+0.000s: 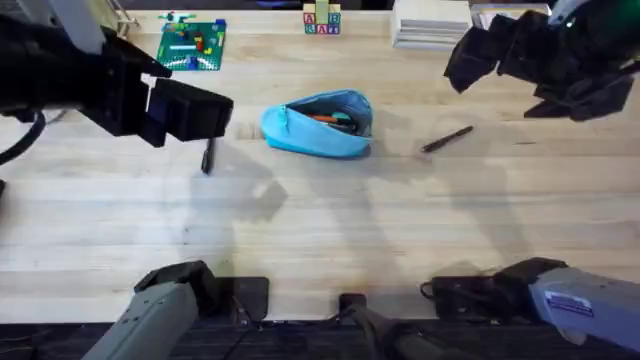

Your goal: Unzip the bag, pick up the pens from the table one at a time and place them inside, then zip the bag closed.

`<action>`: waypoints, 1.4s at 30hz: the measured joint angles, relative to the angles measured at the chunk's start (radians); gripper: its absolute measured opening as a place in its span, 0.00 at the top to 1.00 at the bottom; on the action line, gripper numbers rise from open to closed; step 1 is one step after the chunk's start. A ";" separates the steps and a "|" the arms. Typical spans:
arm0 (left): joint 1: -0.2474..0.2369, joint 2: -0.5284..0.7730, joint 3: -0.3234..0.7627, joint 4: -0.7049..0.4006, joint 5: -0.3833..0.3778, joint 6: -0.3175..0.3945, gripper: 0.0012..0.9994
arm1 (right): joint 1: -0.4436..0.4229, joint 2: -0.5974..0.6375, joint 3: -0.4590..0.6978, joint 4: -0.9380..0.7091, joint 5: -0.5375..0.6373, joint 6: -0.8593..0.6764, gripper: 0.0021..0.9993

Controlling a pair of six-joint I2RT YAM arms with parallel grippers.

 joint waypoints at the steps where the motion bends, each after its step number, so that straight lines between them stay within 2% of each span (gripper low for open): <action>1: 0.000 0.000 0.000 0.000 0.000 0.000 0.01 | 0.000 0.000 0.000 -0.008 0.003 0.035 0.00; 2: 0.000 0.000 0.000 0.000 0.000 0.000 0.01 | -0.002 0.000 0.000 -0.018 0.004 0.145 0.00; 6: 0.000 0.000 0.000 0.000 0.000 0.000 0.01 | -0.025 0.000 0.000 -0.017 0.007 0.240 0.00; 7: 0.000 0.000 0.000 0.000 0.000 0.000 0.01 | -0.053 0.002 0.000 -0.015 0.009 0.264 0.00; 17: 0.000 0.000 0.000 0.000 0.000 0.000 0.01 | -0.126 0.117 0.000 0.007 0.001 0.285 0.00; 26: 0.000 0.000 0.000 0.000 0.000 0.000 0.01 | -0.209 0.239 0.000 0.055 -0.078 0.294 0.00; 28: 0.000 0.000 0.000 -0.003 0.000 0.000 0.01 | -0.221 0.273 0.000 0.063 -0.096 0.294 0.04; 29: 0.000 0.000 0.000 -0.003 0.000 0.000 0.01 | -0.234 0.324 0.000 0.080 -0.122 0.296 0.09; 37: 0.000 0.000 0.000 -0.003 0.000 0.000 0.01 | -0.248 0.444 0.000 0.125 -0.171 0.297 0.08; 42: 0.000 0.000 0.000 -0.003 0.000 0.000 0.01 | -0.250 0.472 0.000 0.157 -0.178 0.300 0.08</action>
